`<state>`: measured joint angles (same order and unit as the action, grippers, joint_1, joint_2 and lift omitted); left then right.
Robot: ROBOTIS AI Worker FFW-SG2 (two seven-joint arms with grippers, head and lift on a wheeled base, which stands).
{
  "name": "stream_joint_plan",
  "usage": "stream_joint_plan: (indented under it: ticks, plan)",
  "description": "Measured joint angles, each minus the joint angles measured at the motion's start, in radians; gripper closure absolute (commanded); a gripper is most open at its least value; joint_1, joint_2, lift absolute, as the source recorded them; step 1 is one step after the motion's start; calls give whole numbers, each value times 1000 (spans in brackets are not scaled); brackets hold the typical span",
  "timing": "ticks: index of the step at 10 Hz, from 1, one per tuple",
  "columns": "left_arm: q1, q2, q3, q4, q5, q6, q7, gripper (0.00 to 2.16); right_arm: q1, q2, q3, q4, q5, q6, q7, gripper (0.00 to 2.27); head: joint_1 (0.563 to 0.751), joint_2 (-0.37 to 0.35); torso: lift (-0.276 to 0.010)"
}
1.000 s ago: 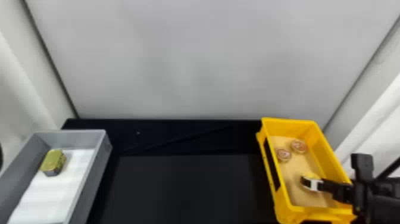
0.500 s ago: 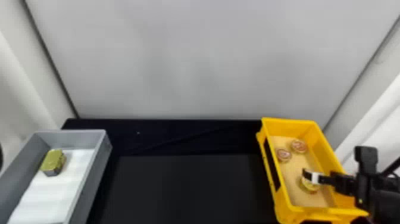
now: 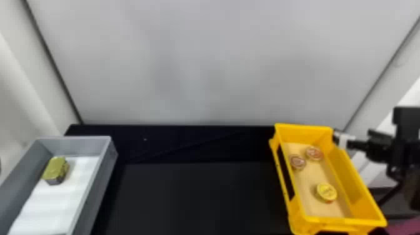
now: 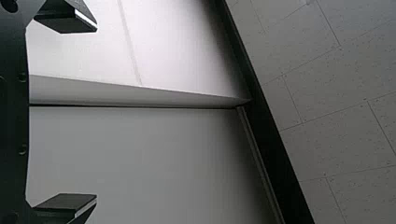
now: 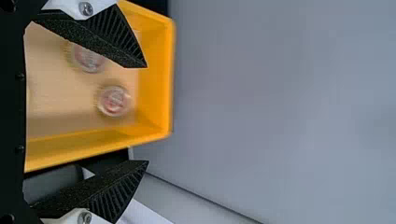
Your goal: Pick up the round yellow can and place it in the yellow rectangular box
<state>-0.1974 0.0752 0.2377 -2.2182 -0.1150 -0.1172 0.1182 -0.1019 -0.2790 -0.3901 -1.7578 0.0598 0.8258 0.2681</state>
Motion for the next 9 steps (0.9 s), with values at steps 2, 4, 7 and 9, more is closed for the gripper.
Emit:
stream_joint_plan:
  ticks: [2, 4, 7, 9]
  plan:
    - [0, 0, 3, -2, 0, 5, 0, 12, 4, 0, 7, -214, -44, 12, -121, 88, 694, -78, -2]
    - [0, 0, 7, -4, 0, 7, 0, 10, -7, -4, 30, -354, -60, -54, -242, 87, 694, -78, -2]
    - [4, 4, 20, -13, -2, 12, -1, 10, -74, -38, 113, -515, 4, -220, -373, 85, 694, -78, -2]
    - [10, 5, 30, -21, -2, 15, -1, 10, -158, -45, 144, -596, 125, -280, -355, 67, 694, -78, -2]
